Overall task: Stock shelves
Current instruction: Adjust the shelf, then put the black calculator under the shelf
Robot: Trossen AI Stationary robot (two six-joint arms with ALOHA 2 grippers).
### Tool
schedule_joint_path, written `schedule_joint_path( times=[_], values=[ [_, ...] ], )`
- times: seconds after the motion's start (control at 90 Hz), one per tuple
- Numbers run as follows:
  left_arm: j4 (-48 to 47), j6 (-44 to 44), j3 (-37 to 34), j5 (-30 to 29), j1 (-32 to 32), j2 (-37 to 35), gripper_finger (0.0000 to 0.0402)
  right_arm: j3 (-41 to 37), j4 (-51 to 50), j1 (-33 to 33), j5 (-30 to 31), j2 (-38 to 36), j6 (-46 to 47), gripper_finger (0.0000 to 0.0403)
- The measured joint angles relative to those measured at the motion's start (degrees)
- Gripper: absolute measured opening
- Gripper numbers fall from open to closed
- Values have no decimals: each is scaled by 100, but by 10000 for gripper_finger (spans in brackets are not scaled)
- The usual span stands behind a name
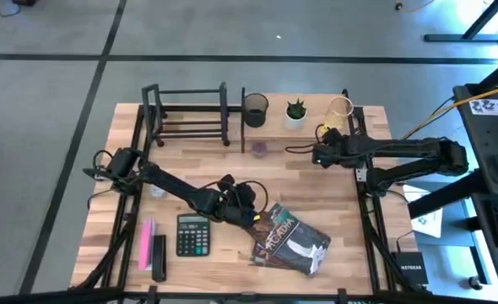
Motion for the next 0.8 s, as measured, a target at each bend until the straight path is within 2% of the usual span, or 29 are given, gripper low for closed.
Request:
schedule_joint_path(
  times=[0.133,0.256,0.378,0.589,0.711,0.8],
  values=[
    [3,-2,0,0,0,0,138,3,-37,27,-22,-6,-16,5],
    [6,-2,0,-2,-46,-16,138,131,-251,320,-384,-15,216,5],
    [-55,-47,0,4,-115,-183,138,280,-252,965,-520,-15,519,5],
    [-788,-230,0,45,-385,-888,138,404,-282,2204,-333,-17,1187,5],
    [-1307,199,0,544,-652,-1357,138,404,58,3029,-228,-17,1398,5],
    [-1832,608,7,1294,-868,-1598,138,279,1058,3734,90,-12,1485,5]
  ],
)
